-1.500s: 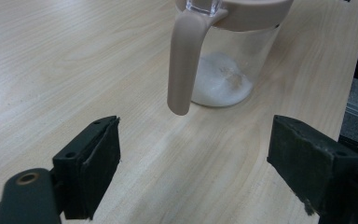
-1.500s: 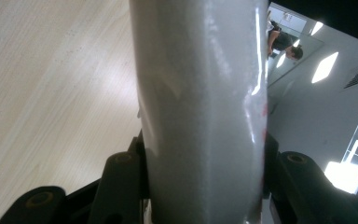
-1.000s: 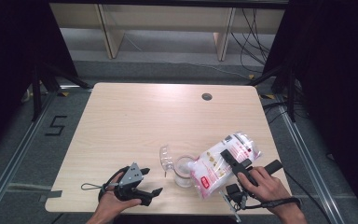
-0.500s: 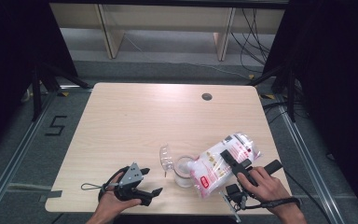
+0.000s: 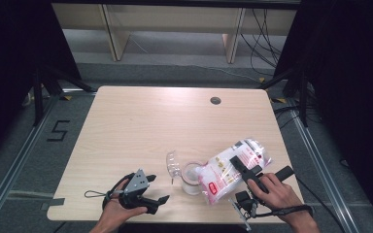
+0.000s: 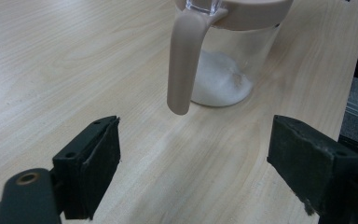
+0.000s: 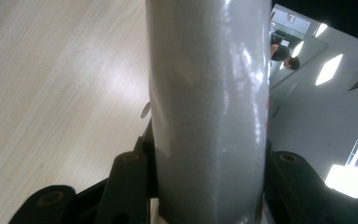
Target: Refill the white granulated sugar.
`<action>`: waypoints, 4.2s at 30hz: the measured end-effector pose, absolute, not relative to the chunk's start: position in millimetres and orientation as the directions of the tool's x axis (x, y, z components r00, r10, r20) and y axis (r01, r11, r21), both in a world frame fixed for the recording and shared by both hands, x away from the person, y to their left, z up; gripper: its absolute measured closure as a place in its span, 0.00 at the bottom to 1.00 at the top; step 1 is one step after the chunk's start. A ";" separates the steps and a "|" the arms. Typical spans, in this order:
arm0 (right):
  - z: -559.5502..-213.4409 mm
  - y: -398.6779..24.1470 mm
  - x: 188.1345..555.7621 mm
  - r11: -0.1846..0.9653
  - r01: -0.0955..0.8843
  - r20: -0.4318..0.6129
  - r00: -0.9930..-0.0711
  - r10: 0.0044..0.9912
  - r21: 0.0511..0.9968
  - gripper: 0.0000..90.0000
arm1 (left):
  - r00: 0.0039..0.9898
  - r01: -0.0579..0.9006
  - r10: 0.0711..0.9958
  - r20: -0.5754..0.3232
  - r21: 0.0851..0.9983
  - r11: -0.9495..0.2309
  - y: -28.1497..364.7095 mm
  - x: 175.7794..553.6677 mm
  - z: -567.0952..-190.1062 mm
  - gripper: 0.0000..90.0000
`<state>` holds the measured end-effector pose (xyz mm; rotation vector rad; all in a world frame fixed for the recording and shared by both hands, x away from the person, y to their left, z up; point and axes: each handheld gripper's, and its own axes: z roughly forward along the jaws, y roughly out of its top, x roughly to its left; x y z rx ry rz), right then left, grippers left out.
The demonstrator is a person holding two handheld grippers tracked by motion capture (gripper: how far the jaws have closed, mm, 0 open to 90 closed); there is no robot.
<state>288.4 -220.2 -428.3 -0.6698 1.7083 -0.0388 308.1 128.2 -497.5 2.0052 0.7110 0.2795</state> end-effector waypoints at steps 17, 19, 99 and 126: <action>-428.6 -220.7 291.9 0.827 -0.413 -0.883 -0.104 -0.458 -0.381 0.71 | 0.804 0.371 0.587 -0.095 0.852 -0.370 127.8 307.9 -497.7 0.18; -428.6 -220.8 292.5 0.827 -0.417 -0.884 -0.104 -0.456 -0.378 0.71 | 0.804 0.370 0.587 -0.095 0.852 -0.370 127.8 307.9 -497.7 0.18; -421.7 -214.6 290.2 0.801 -0.422 -0.862 -0.081 -0.501 -0.426 0.72 | 0.801 0.370 0.592 -0.087 0.849 -0.377 128.1 308.0 -497.3 0.18; -422.1 -216.6 287.5 0.819 -0.401 -0.873 -0.089 -0.480 -0.410 0.73 | 0.804 0.370 0.588 -0.091 0.851 -0.374 128.3 308.2 -497.3 0.18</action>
